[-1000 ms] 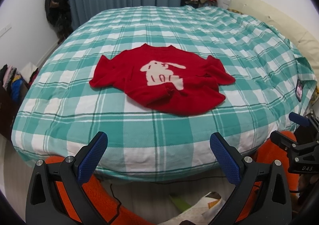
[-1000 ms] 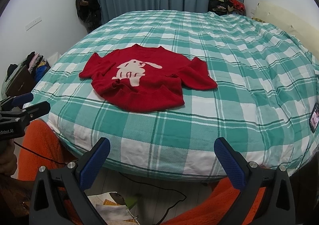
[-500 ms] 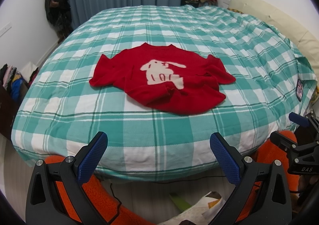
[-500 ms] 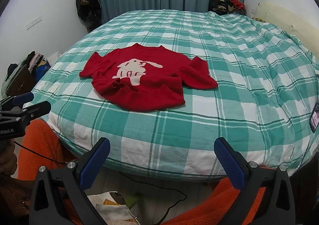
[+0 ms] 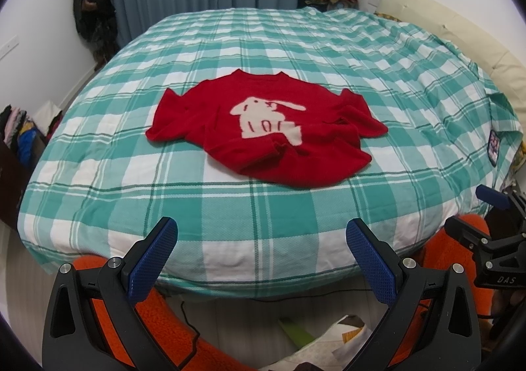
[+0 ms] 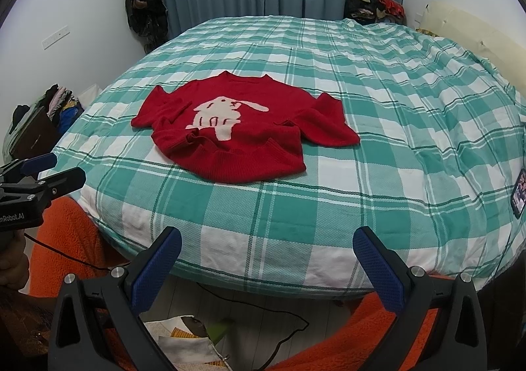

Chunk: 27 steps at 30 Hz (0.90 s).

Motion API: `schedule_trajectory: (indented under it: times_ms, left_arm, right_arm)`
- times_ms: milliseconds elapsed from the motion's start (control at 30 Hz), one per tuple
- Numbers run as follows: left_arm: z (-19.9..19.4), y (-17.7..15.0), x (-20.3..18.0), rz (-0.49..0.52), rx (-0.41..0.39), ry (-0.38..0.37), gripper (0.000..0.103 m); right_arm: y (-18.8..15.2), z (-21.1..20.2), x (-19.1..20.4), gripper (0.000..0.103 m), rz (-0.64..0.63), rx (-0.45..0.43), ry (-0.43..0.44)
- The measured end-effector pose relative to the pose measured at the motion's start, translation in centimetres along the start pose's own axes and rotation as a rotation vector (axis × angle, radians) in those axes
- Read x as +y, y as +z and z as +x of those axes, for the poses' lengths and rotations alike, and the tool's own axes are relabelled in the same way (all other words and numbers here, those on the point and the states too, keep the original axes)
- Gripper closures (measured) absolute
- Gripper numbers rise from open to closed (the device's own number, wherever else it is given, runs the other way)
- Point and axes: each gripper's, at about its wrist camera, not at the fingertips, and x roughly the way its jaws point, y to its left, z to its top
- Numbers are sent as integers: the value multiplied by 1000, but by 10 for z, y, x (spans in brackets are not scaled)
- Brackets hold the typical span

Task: Fold small clothes
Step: 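Reach the left gripper to the sweater hem and grasp it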

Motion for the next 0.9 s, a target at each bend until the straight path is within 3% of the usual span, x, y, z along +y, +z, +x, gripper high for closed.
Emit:
schedule_trajectory:
  times_ms: [233, 467, 700, 900]
  left_arm:
    - [5, -3, -1, -6, 14, 0, 1]
    - [16, -8, 18, -97, 64, -18, 1]
    - [37, -4, 30, -110, 101, -36, 1]
    - [67, 48, 52, -181, 111, -195, 1]
  right_arm:
    - [-1, 0, 0, 0, 5, -5, 1]
    - [-6, 5, -5, 0, 20, 8, 4]
    - [-6, 19, -15, 0, 57, 23, 57]
    - [-12, 36, -23, 0, 84, 58, 70]
